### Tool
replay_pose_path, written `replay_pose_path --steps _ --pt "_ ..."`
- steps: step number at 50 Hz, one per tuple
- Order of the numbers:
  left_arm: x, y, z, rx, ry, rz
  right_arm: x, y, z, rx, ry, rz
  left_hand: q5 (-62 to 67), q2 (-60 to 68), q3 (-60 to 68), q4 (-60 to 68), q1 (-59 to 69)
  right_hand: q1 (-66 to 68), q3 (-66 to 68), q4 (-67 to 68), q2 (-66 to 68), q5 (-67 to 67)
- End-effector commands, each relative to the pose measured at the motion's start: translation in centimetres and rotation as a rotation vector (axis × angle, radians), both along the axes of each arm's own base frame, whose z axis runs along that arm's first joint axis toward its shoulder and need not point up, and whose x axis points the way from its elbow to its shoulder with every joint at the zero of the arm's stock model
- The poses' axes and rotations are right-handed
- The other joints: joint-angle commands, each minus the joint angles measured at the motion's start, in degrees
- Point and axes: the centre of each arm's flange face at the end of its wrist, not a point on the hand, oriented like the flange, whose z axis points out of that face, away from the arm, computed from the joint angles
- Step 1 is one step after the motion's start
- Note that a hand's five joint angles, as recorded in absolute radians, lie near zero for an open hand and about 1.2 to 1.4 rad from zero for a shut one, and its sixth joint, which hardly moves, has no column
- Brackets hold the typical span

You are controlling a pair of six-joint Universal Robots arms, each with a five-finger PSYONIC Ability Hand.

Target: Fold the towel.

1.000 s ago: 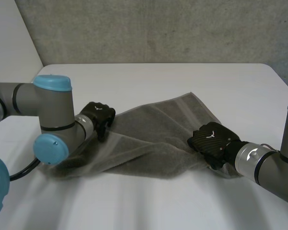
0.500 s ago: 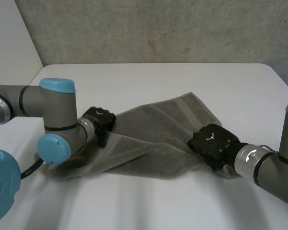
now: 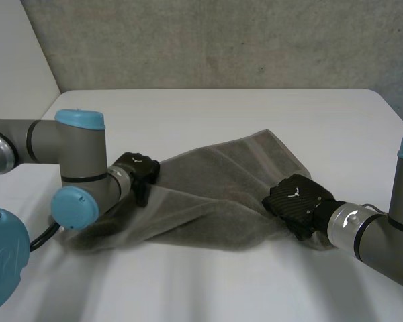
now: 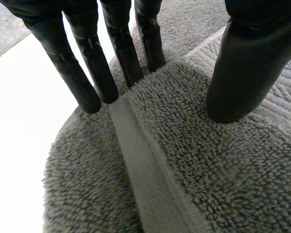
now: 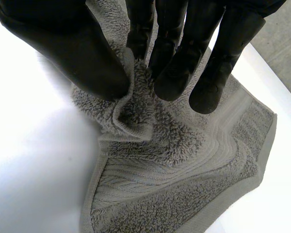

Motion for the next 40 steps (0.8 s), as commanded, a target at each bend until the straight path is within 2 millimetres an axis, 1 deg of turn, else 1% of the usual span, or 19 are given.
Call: replay_pose_path --steps 1,4,9,22,25,26,27,29,35,37,38,40 --pt "0.4 -0.3 1.0 -0.039 -0.015 0.050 0.0 0.0 0.0 -0.001 0.001 -0.002 -12.72 -4.03 -3.96 -4.07 -0.35 5.64 3.43 3.29 8.40 4.73" --pt "0.4 -0.2 1.3 -0.043 -0.016 0.051 0.0 0.0 0.0 -0.001 0.001 -0.002 -10.04 -1.35 -1.29 -1.39 2.33 5.64 3.43 3.29 8.40 4.73" --pt "0.4 -0.1 1.8 -0.047 -0.007 0.053 0.0 0.0 0.0 -0.002 0.002 -0.001 -9.86 -1.17 -1.10 -1.21 2.51 5.64 3.43 3.29 8.40 4.73" --pt "0.6 0.7 1.6 -0.023 -0.013 0.049 0.0 -0.1 0.0 -0.003 0.002 -0.003 -6.33 2.36 2.43 2.32 6.04 5.64 3.43 3.29 8.40 4.73" --pt "0.6 0.9 1.5 -0.019 -0.015 0.047 0.0 -0.1 0.0 -0.002 0.002 -0.003 -2.63 6.07 6.13 6.02 9.74 5.64 3.43 3.29 8.40 4.73" --pt "0.6 0.9 1.4 -0.016 -0.017 0.047 -0.1 -0.1 -0.1 0.000 0.004 -0.004 0.37 9.06 9.13 9.02 12.74 5.64 3.43 3.29 8.40 4.73" --pt "0.6 0.9 1.4 -0.016 -0.017 0.047 -0.1 -0.1 -0.1 0.000 0.004 -0.004 0.40 9.09 9.16 9.05 12.77 5.64 3.43 3.29 8.40 4.73" --pt "0.6 0.9 1.2 -0.013 -0.019 0.043 -0.1 -0.2 -0.3 0.006 0.005 -0.005 11.43 20.12 20.18 20.08 23.79 5.64 3.43 3.29 8.40 4.73" --pt "0.7 1.1 1.1 -0.004 -0.022 0.043 -0.2 -0.5 -0.1 0.001 0.006 -0.014 11.48 20.17 20.24 20.13 23.85 5.64 3.43 3.29 8.40 4.73" --pt "0.8 1.0 1.8 -0.016 -0.013 0.050 -0.3 -0.9 0.4 -0.016 0.005 -0.027 11.48 20.17 20.24 20.13 23.85 5.64 3.43 3.29 8.40 4.73" --pt "0.8 1.0 1.8 -0.016 -0.013 0.050 -0.3 -0.9 0.4 -0.016 0.005 -0.027 11.48 20.17 20.24 20.13 23.85 5.64 3.43 3.29 8.40 4.73" --pt "1.1 0.8 4.0 -0.063 0.012 0.058 -0.1 -1.6 1.7 -0.048 -0.019 -0.036 11.48 20.17 20.24 20.13 23.85 5.64 3.43 3.29 8.40 4.73"
